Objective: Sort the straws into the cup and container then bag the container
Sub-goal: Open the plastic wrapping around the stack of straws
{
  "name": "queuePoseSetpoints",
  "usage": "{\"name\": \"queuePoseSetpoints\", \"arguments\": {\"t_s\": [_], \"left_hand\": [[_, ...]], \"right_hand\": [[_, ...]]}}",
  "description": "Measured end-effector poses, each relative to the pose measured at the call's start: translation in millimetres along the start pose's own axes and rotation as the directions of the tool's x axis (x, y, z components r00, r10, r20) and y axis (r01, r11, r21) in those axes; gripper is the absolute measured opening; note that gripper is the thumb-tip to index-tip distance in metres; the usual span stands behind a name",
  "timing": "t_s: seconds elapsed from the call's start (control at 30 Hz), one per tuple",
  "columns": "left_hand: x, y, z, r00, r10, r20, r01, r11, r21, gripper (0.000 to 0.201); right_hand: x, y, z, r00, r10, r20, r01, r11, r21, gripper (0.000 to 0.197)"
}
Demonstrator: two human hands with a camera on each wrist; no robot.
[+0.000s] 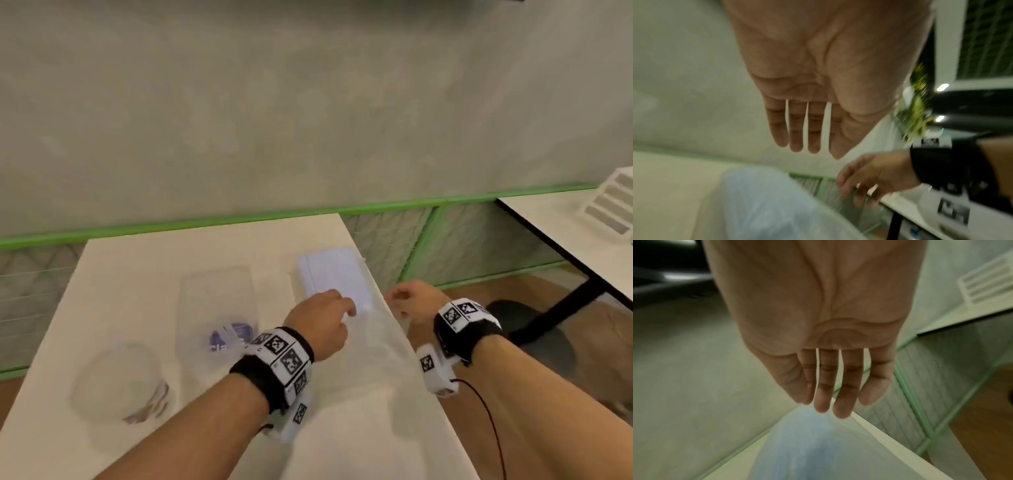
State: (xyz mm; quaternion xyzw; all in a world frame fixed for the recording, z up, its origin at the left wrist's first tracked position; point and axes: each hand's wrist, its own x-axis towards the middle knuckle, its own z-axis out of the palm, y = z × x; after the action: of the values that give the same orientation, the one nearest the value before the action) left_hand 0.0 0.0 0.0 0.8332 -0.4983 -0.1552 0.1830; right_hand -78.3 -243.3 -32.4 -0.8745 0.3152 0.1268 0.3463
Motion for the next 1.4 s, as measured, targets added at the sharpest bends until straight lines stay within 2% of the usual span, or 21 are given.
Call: {"name": "queuePoseSetpoints", "arguments": {"t_s": [0.03,0.13,0.17,0.27,0.37,0.5,0.63,0.73,0.83,0.93,1.03,1.13,1.27,1.4], "left_hand": [[15.7,-2.1,6.5,0.996,-0.043,0.075,0.041,0.999,0.028,0.040],[48.1,-15.4,29.9,0.950,-0.188,0.250,0.169,0.981,0.094,0.062],[56.3,-20.4,38.9,0.937,-0.214,0.276,0.191,0.975,0.110,0.068],[67.7,-30.0,63.4,0.925,-0.253,0.285,0.226,0.966,0.125,0.078],[70.4,-39.2,82.0,0.912,-0.280,0.299,0.250,0.959,0.134,0.078],[69.3,-46.4,90.9,0.914,-0.300,0.273,0.253,0.947,0.196,0.078],[63.8,-48.9,91.9,0.909,-0.332,0.251,0.290,0.938,0.189,0.077],[50.5,-47.2,95.1,0.895,-0.368,0.251,0.329,0.926,0.187,0.079],[33.3,-45.1,98.7,0.887,-0.393,0.242,0.363,0.918,0.160,0.081],[17.7,-44.8,96.0,0.890,-0.390,0.236,0.380,0.921,0.092,0.078],[0.0,-40.9,86.3,0.891,-0.400,0.213,0.413,0.910,-0.018,0.075],[-25.1,-38.5,77.6,0.898,-0.385,0.211,0.416,0.901,-0.124,0.068],[-73.3,-41.0,69.2,0.950,-0.275,0.145,0.298,0.940,-0.164,0.054],[-130.9,-50.1,58.6,0.962,-0.252,0.103,0.271,0.925,-0.265,0.041]], "right_hand": [[15.6,4.7,0.5,0.999,0.030,-0.017,-0.030,0.999,0.022,0.011],[58.0,14.1,2.7,0.992,0.120,-0.028,-0.122,0.988,-0.090,0.028],[70.3,16.8,6.8,0.990,0.139,-0.019,-0.141,0.985,-0.101,0.033],[116.9,28.4,25.1,0.986,0.159,0.051,-0.160,0.987,0.007,0.041],[149.3,35.0,39.9,0.990,0.115,0.077,-0.127,0.974,0.187,0.031],[125.4,-0.3,29.1,0.994,0.109,0.029,-0.113,0.929,0.351,0.017],[124.3,-5.7,17.0,1.000,0.029,-0.002,-0.027,0.944,0.329,0.020],[119.0,-18.3,9.2,0.997,-0.079,-0.009,0.079,0.973,0.218,0.020],[103.7,-43.2,6.7,0.968,-0.250,-0.005,0.250,0.968,0.036,0.022],[75.0,-67.8,8.5,0.915,-0.404,-0.003,0.398,0.902,-0.167,0.019],[42.4,-80.1,10.4,0.850,-0.527,-0.013,0.515,0.834,-0.197,0.021],[7.9,-85.9,11.9,0.836,-0.547,-0.039,0.540,0.834,-0.112,0.015],[-37.9,-91.2,23.8,0.831,-0.551,-0.080,0.537,0.831,-0.146,0.034],[-81.0,-85.5,44.5,0.856,-0.505,-0.109,0.476,0.853,-0.214,0.019]]}}
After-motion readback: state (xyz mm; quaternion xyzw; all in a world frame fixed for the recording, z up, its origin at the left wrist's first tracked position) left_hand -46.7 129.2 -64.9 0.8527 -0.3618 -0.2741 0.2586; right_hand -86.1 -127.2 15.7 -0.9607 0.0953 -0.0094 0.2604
